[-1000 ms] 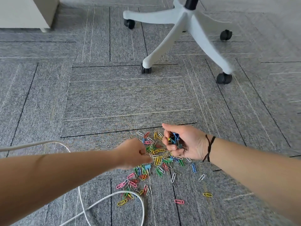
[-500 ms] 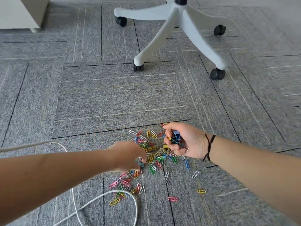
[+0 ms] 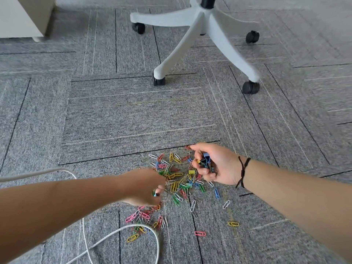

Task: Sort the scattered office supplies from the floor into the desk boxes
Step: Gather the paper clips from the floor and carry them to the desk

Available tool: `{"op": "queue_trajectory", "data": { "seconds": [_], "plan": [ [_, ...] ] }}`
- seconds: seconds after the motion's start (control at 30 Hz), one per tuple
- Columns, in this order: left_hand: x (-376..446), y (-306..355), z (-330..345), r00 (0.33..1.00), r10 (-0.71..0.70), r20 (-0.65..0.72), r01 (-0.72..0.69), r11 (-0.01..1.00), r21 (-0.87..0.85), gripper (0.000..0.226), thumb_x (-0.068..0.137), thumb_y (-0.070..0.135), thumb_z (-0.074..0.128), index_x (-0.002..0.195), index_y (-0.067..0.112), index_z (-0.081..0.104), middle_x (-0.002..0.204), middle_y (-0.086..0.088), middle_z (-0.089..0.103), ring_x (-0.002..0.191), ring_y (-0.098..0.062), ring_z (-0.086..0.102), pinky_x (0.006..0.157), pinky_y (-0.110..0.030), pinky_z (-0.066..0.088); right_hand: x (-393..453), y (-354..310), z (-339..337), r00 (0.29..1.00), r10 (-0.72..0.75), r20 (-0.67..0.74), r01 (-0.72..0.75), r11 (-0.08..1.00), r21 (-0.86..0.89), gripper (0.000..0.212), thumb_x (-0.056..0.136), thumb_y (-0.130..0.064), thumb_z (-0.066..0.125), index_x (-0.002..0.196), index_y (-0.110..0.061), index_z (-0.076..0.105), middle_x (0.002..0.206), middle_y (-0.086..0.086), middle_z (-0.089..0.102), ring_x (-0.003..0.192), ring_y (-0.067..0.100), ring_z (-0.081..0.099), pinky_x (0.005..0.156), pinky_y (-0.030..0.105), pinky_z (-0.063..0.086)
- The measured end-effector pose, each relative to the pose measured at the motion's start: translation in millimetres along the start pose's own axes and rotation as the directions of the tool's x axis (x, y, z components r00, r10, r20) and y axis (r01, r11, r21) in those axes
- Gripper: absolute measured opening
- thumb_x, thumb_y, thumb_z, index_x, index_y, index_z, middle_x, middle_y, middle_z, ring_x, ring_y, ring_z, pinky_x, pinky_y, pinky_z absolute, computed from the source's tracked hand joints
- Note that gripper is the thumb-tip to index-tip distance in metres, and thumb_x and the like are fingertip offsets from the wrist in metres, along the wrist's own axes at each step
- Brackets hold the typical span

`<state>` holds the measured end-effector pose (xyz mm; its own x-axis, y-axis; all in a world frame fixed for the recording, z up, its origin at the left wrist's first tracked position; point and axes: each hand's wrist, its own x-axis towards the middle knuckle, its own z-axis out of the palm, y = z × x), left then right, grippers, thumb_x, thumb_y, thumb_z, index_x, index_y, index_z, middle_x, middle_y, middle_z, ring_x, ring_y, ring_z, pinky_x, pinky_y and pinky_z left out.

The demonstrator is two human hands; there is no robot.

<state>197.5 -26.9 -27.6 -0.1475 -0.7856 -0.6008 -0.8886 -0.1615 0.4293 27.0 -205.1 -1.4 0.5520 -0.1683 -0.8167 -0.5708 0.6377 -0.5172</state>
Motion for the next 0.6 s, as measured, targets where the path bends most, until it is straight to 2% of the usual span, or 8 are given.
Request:
{"op": "queue_trajectory", "data": {
  "seconds": [0.07, 0.13, 0.17, 0.23, 0.3, 0.43, 0.53, 0.6],
  "plan": [
    [0.9, 0.6, -7.2, 0.998, -0.056, 0.003, 0.053, 0.914, -0.402, 0.011, 0.096, 0.023, 0.058, 0.086, 0.021, 0.058, 0.084, 0.006, 0.056, 0.068, -0.004, 0.050, 0.060, -0.018, 0.040, -0.2, 0.0, -2.6, 1.000, -0.008, -0.002, 0.008, 1.000, 0.025, 0.034, 0.093, -0.033, 0.059, 0.063, -0.018, 0.050, 0.069, 0.004, 0.055, 0.051, 0.014, 0.037, 0.036, 0.021, 0.025],
    [-0.3, 0.0, -17.8, 0.992, -0.094, 0.085, 0.120, 0.490, -0.863, 0.016, 0.090, 0.014, 0.053, 0.074, 0.014, 0.052, 0.072, -0.003, 0.051, 0.055, -0.010, 0.043, 0.049, -0.022, 0.030, 0.7, -1.1, -5.1, 1.000, -0.022, -0.001, 0.022, 0.998, 0.064, 0.030, 0.091, -0.030, 0.059, 0.065, -0.016, 0.051, 0.071, 0.007, 0.055, 0.052, 0.015, 0.038, 0.036, 0.021, 0.026],
    [-1.9, -0.6, -24.1, 0.992, -0.051, 0.111, 0.121, 0.261, -0.958, 0.011, 0.082, 0.014, 0.052, 0.071, 0.013, 0.049, 0.068, -0.005, 0.048, 0.053, -0.013, 0.040, 0.046, -0.022, 0.026, 0.9, -2.1, -5.9, 1.000, -0.031, 0.001, 0.031, 0.996, 0.079, 0.027, 0.089, -0.029, 0.059, 0.066, -0.015, 0.053, 0.071, 0.007, 0.055, 0.052, 0.015, 0.039, 0.036, 0.021, 0.025],
    [-5.1, -3.0, -35.3, 0.995, 0.044, 0.090, 0.091, -0.018, -0.996, 0.004, 0.068, 0.014, 0.049, 0.071, 0.011, 0.048, 0.066, -0.007, 0.045, 0.053, -0.016, 0.039, 0.044, -0.022, 0.023, 2.8, -4.6, -7.1, 0.999, -0.045, -0.001, 0.045, 0.995, 0.091, 0.022, 0.088, -0.026, 0.058, 0.071, -0.013, 0.055, 0.072, 0.008, 0.056, 0.051, 0.015, 0.040, 0.035, 0.021, 0.025],
    [-5.9, -5.5, -44.1, 0.996, 0.076, 0.039, 0.048, -0.113, -0.992, 0.009, 0.070, 0.014, 0.042, 0.071, 0.011, 0.050, 0.067, -0.008, 0.046, 0.055, -0.017, 0.039, 0.045, -0.022, 0.022, 4.8, -6.2, -8.9, 0.998, -0.054, -0.015, 0.055, 0.995, 0.081, 0.022, 0.093, -0.025, 0.055, 0.076, -0.011, 0.057, 0.074, 0.009, 0.058, 0.051, 0.015, 0.040, 0.035, 0.020, 0.025],
    [-8.8, -9.3, -53.0, 1.000, 0.022, -0.001, 0.003, -0.153, -0.988, 0.029, 0.082, 0.020, 0.033, 0.072, 0.007, 0.057, 0.069, -0.010, 0.050, 0.054, -0.017, 0.038, 0.044, -0.021, 0.023, 5.3, -6.0, -15.0, 0.994, -0.056, -0.093, 0.050, 0.997, -0.066, 0.025, 0.095, -0.028, 0.060, 0.077, -0.010, 0.059, 0.082, 0.010, 0.063, 0.051, 0.015, 0.040, 0.034, 0.019, 0.025],
    [-9.9, -10.1, -57.3, 0.999, -0.027, 0.021, 0.015, -0.195, -0.981, 0.049, 0.094, 0.041, 0.035, 0.072, 0.005, 0.060, 0.068, -0.011, 0.051, 0.052, -0.017, 0.038, 0.043, -0.021, 0.023, 4.2, -4.8, -19.1, 0.986, -0.045, -0.159, 0.017, 0.985, -0.173, 0.045, 0.090, -0.051, 0.065, 0.069, -0.011, 0.060, 0.077, 0.010, 0.065, 0.050, 0.016, 0.041, 0.038, 0.020, 0.024],
    [-8.8, -8.9, -57.9, 0.998, -0.056, 0.038, 0.026, -0.205, -0.978, 0.060, 0.099, 0.053, 0.035, 0.072, 0.003, 0.057, 0.067, -0.011, 0.052, 0.051, -0.017, 0.039, 0.043, -0.022, 0.022, 4.4, -3.4, -20.1, 0.985, -0.028, -0.170, 0.006, 0.992, -0.130, 0.057, 0.090, -0.060, 0.061, 0.061, -0.011, 0.057, 0.071, 0.009, 0.063, 0.049, 0.017, 0.042, 0.042, 0.021, 0.022]
  ]
}}
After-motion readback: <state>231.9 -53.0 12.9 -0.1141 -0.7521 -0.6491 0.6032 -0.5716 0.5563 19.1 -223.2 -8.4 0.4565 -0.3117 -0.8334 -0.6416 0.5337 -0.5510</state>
